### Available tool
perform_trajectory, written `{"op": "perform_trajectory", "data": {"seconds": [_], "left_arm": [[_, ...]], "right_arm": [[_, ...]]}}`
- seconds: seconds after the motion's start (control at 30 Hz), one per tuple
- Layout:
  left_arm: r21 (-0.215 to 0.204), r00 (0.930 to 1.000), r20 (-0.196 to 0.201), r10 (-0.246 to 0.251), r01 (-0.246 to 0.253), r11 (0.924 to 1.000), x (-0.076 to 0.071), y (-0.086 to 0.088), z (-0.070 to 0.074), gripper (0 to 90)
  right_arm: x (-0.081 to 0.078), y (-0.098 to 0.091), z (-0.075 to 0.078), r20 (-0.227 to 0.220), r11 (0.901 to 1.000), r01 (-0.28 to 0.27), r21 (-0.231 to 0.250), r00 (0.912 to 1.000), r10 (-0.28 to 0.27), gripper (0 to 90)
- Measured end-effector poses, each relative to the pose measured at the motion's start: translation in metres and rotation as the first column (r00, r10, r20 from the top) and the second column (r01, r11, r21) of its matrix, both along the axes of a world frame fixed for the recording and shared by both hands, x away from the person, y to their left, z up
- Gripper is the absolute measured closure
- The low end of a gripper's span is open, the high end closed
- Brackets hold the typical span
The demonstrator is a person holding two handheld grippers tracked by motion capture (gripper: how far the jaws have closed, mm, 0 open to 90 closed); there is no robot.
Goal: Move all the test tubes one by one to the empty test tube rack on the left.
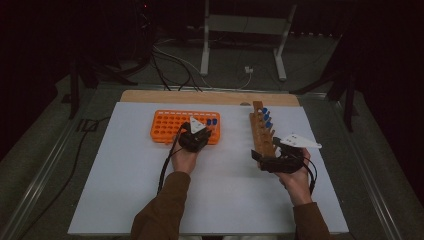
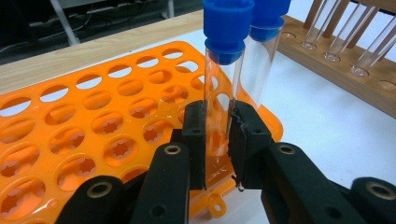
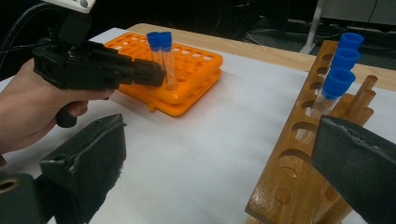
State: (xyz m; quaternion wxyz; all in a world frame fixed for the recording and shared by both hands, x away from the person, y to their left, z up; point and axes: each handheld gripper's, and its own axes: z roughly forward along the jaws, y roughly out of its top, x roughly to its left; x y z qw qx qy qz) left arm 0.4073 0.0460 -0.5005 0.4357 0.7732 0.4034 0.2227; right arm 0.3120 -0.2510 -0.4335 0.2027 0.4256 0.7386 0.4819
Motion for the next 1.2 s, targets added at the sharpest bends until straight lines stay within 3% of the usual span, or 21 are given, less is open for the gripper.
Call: {"op": "perform_trajectory", "data": {"seconds": [0.13,0.17,0.2,0.37,0.43,0.5,0.57,0.67,0.97,1.2], "left_arm": [[-0.009,0.9999,-0.01,0.001,-0.001,1.0,0.0,0.001,0.001,77.4],[-0.028,0.9998,-0.016,0.009,-0.01,0.9996,0.0,0.002,0.001,75.5],[-0.045,0.9996,-0.022,0.016,-0.017,0.9989,0.0,0.003,0.002,66.8],[-0.091,0.9986,-0.006,0.052,-0.053,0.9944,-0.006,0.007,0.005,47.6],[-0.153,0.9975,-0.014,0.07,-0.071,0.9856,-0.009,0.011,0.007,37.7],[-0.188,0.9965,-0.023,0.08,-0.083,0.9787,-0.012,0.014,0.007,31.1],[-0.168,0.9936,-0.013,0.112,-0.112,0.9793,-0.017,0.014,0.008,15.2],[-0.153,0.9928,-0.012,0.119,-0.12,0.9809,-0.022,0.017,0.012,3.5],[-0.159,0.9914,0.037,0.126,-0.119,0.9802,-0.045,0.047,0.033,0.9],[-0.183,0.9954,0.009,0.095,-0.092,0.9788,-0.064,0.075,0.043,0.9]], "right_arm": [[0.0,-0.001,-0.001,-0.002,1.0,0.002,0.002,1.0,-0.002,3.4],[0.0,-0.001,-0.001,-0.002,1.0,0.002,0.003,1.0,-0.002,3.4],[0.0,-0.001,-0.001,-0.002,1.0,0.003,0.004,1.0,-0.003,3.4],[0.001,-0.002,-0.002,-0.006,1.0,0.008,0.003,0.9999,-0.008,3.3],[0.002,-0.002,-0.003,-0.007,0.9999,0.01,0.003,0.9999,-0.01,3.3],[0.002,-0.002,-0.004,-0.004,0.9999,0.014,-0.006,0.9999,-0.014,3.3],[0.002,-0.002,-0.004,-0.006,0.9999,0.016,-0.003,0.9999,-0.016,3.3],[0.002,-0.002,-0.005,-0.004,0.9998,0.017,-0.003,0.9998,-0.017,3.3],[0.002,-0.002,-0.007,-0.01,0.9997,0.025,-0.003,0.9996,-0.025,3.3],[0.002,0.0,-0.008,-0.008,0.9996,0.028,-0.009,0.9996,-0.028,3.3]]}}
